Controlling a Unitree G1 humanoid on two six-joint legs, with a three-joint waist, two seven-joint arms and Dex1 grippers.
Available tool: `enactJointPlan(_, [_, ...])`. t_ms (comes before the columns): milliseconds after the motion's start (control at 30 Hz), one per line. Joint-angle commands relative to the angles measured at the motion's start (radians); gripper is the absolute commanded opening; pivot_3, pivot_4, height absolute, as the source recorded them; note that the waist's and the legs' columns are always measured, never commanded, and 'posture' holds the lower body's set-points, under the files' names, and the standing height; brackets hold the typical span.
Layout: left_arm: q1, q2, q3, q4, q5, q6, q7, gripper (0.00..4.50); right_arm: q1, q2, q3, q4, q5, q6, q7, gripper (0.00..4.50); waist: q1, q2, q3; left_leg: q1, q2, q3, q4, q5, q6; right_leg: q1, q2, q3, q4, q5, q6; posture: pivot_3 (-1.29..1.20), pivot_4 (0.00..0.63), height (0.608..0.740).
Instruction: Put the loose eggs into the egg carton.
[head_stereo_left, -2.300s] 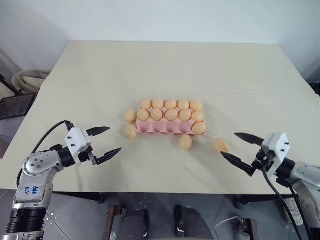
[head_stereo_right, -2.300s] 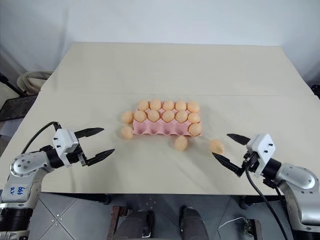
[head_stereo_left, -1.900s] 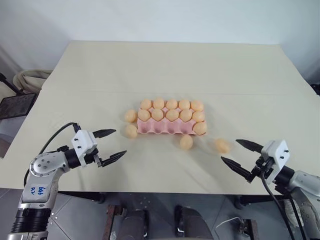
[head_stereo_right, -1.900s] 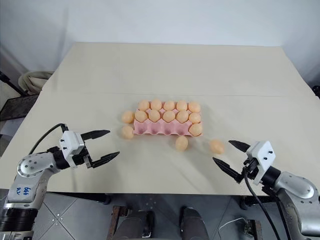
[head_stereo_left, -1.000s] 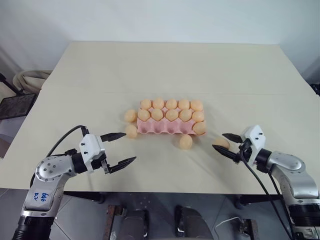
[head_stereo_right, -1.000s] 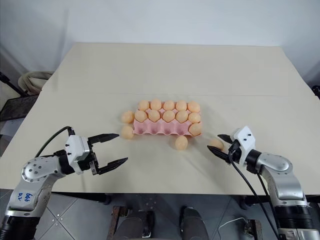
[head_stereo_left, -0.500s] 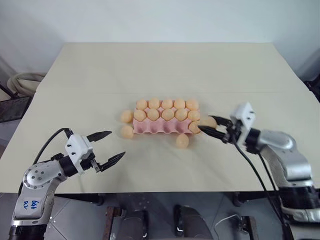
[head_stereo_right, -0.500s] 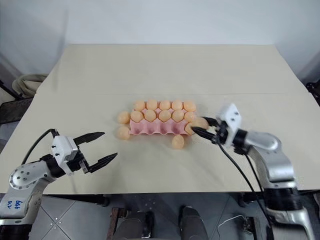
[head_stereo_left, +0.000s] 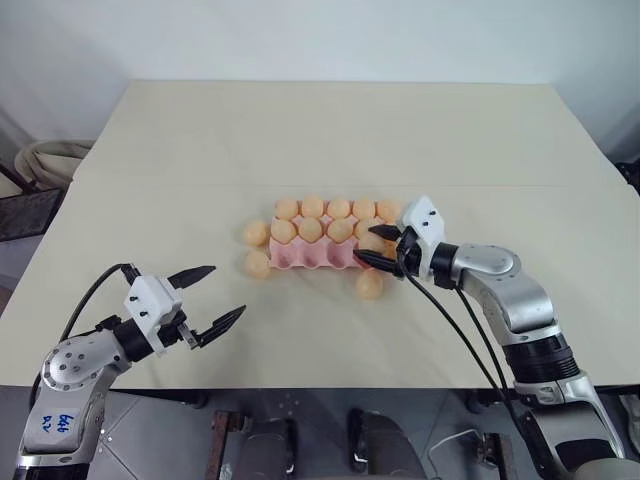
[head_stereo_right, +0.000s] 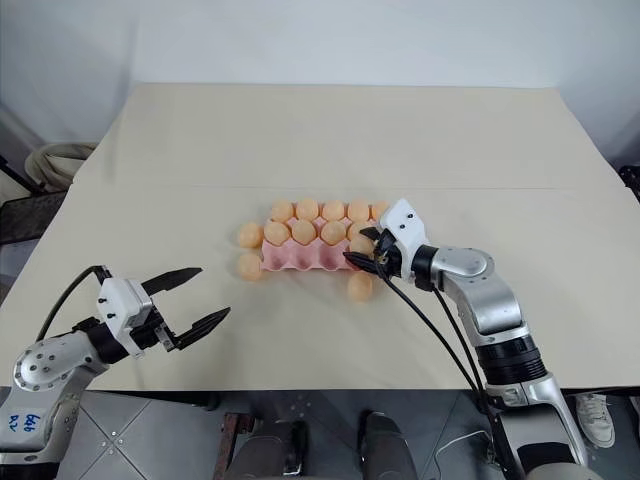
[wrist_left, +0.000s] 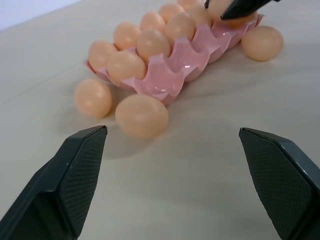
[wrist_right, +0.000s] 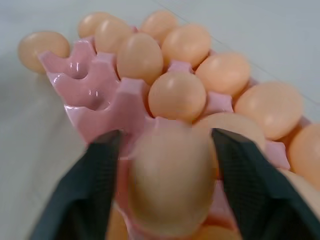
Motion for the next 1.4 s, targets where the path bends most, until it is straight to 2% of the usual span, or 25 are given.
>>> enactJointPlan(33, [-0.031, -0.007, -0.010, -0.025, -0.014, 0.010, 0.005, 4.50, 0.056, -0.030, -0.083, -0.135, 0.100, -0.025, 0.073, 4.26, 0.004, 0.000, 0.000, 0.000, 0.000, 0.000, 0.000, 0.000, 0.000, 0.000, 0.000, 0.000, 0.000, 0.000, 0.000, 0.00, 0.150, 0.740])
enactJointPlan(67, [-0.041, -0.005, -0.018, -0.014, -0.011, 0.010, -0.002, 4.50, 0.090, -0.046, -0.110, -0.165, 0.120, -0.025, 0.087, 4.48, 0.006, 0.000, 0.000, 0.000, 0.000, 0.000, 0.000, 0.000, 0.000, 0.000, 0.000, -0.001, 0.000, 0.000, 0.000, 0.00, 0.150, 0.740])
enactJointPlan(167, [-0.079, -0.001, -0.051, 0.013, -0.007, 0.012, -0.026, 4.50, 0.228, -0.090, -0.216, -0.208, 0.165, -0.065, 0.118, 4.48, 0.020, 0.000, 0.000, 0.000, 0.000, 0.000, 0.000, 0.000, 0.000, 0.001, 0.000, -0.001, -0.001, 0.000, 0.000, 0.00, 0.150, 0.740])
enactJointPlan(300, [-0.128, 0.003, -0.103, 0.040, -0.039, 0.085, -0.072, 4.50, 0.434, -0.107, -0.363, -0.147, 0.140, -0.247, 0.131, 4.48, 0.028, 0.000, 0.000, 0.001, 0.000, 0.001, 0.000, -0.001, 0.000, 0.003, 0.000, -0.001, -0.004, 0.000, 0.000, 0.00, 0.150, 0.740])
enactJointPlan(433, [-0.194, -0.009, -0.132, 0.110, -0.029, 0.072, -0.111, 4.50, 0.608, -0.117, -0.501, -0.090, 0.111, -0.401, 0.122, 4.48, 0.029, 0.000, 0.000, 0.002, 0.000, 0.002, 0.000, -0.001, 0.001, 0.003, 0.000, 0.000, -0.003, 0.000, 0.001, 0.00, 0.150, 0.740])
enactJointPlan(633, [-0.246, -0.006, -0.120, 0.220, -0.027, 0.047, -0.152, 4.50, 0.733, -0.120, -0.539, -0.091, 0.121, -0.479, 0.149, 4.48, 0.011, 0.000, 0.000, 0.006, 0.001, 0.005, 0.000, 0.000, -0.002, 0.004, 0.001, 0.002, 0.002, 0.000, 0.000, 0.00, 0.150, 0.740])
enactJointPlan(733, [-0.253, -0.007, -0.123, 0.237, -0.016, 0.021, -0.161, 4.50, 0.736, -0.119, -0.521, -0.099, 0.122, -0.487, 0.145, 4.48, 0.012, 0.000, 0.000, 0.007, 0.001, 0.006, 0.001, 0.001, -0.003, 0.004, 0.001, 0.003, 0.003, 0.001, -0.001, 0.00, 0.150, 0.740])
enactJointPlan(867, [-0.226, 0.002, -0.095, 0.231, -0.023, -0.013, -0.169, 4.50, 0.682, -0.134, -0.445, -0.177, 0.145, -0.405, 0.143, 4.48, 0.013, 0.000, 0.000, 0.007, 0.001, 0.006, 0.001, 0.001, -0.003, 0.004, 0.000, 0.003, 0.003, 0.001, -0.002, 0.00, 0.150, 0.740])
enactJointPlan(1033, [-0.150, 0.034, -0.025, 0.193, -0.057, 0.011, -0.173, 4.50, 0.557, -0.184, -0.290, -0.329, 0.161, -0.049, 0.038, 4.48, 0.009, 0.000, 0.000, 0.005, 0.002, 0.006, 0.001, 0.001, -0.003, 0.001, 0.000, 0.003, 0.003, 0.001, -0.002, 0.00, 0.150, 0.740])
enactJointPlan(1100, [-0.125, 0.043, -0.002, 0.183, -0.056, 0.007, -0.170, 4.50, 0.492, -0.171, -0.237, -0.361, 0.179, 0.077, -0.016, 4.48, 0.013, 0.000, 0.000, 0.004, 0.002, 0.005, 0.001, 0.001, -0.004, 0.001, 0.000, 0.002, 0.003, 0.000, -0.003, 0.00, 0.150, 0.740])
enactJointPlan(1400, [-0.055, 0.029, 0.026, 0.101, -0.049, 0.010, -0.128, 4.50, 0.306, -0.076, -0.046, -0.397, 0.154, 0.378, -0.190, 4.48, 0.014, -0.001, -0.001, 0.001, 0.002, 0.004, -0.002, -0.001, -0.004, 0.001, 0.000, 0.001, -0.004, 0.000, -0.003, 0.00, 0.150, 0.740])
